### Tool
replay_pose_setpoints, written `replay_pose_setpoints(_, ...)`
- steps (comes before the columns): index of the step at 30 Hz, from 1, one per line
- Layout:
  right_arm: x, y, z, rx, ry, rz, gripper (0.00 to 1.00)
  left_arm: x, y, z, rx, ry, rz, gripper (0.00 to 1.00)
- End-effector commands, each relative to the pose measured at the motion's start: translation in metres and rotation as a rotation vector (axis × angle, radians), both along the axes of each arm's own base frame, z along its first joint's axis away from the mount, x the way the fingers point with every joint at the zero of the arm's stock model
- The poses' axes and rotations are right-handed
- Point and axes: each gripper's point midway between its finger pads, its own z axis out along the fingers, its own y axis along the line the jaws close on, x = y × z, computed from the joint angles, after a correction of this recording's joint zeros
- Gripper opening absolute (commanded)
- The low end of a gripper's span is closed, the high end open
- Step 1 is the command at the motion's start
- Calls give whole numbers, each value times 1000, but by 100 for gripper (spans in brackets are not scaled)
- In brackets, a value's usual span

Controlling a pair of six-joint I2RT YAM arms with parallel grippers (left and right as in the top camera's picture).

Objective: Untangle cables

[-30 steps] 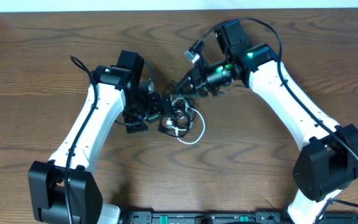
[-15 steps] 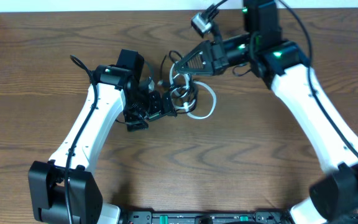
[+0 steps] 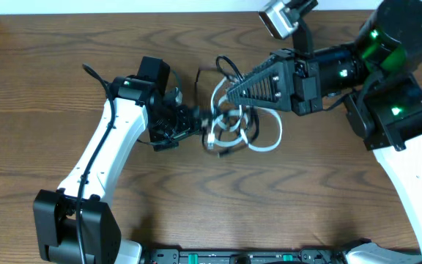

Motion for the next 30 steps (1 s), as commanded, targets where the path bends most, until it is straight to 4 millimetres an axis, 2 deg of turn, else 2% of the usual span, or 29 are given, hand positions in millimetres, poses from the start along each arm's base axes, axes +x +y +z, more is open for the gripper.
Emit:
replay_pose_setpoints(1,5,1,-2,13,-60,-13,2,-1,-11,5,-67,16,-12,80)
replay_pose_setpoints(4,16,4,-14,-10,-11,-47,2,-4,-21,13,-140,5,-56,81)
replay_pose_setpoints(6,25,6,-22,-24,11,-72,2,-3,-19,14,-143,-2,-55,80)
replay_pose_setpoints(12,50,10,-55,-100,103,-153,1,2,9,26,-153,-14,39,77)
replay_pose_setpoints(15,61,11,-74,-155,157,-215,1,4,18,46,-243,-48,79,77)
replay_pose_setpoints(18,69,11,-88,-206,210,-268,2,4,15,72,-388,-116,50,77)
replay_pose_setpoints(21,72,14,-94,-225,207,-293,2,-2,10,85,-450,-144,16,77)
replay_pose_setpoints(30,83,21,-104,-272,189,-390,2,-9,5,86,-446,-152,-38,76)
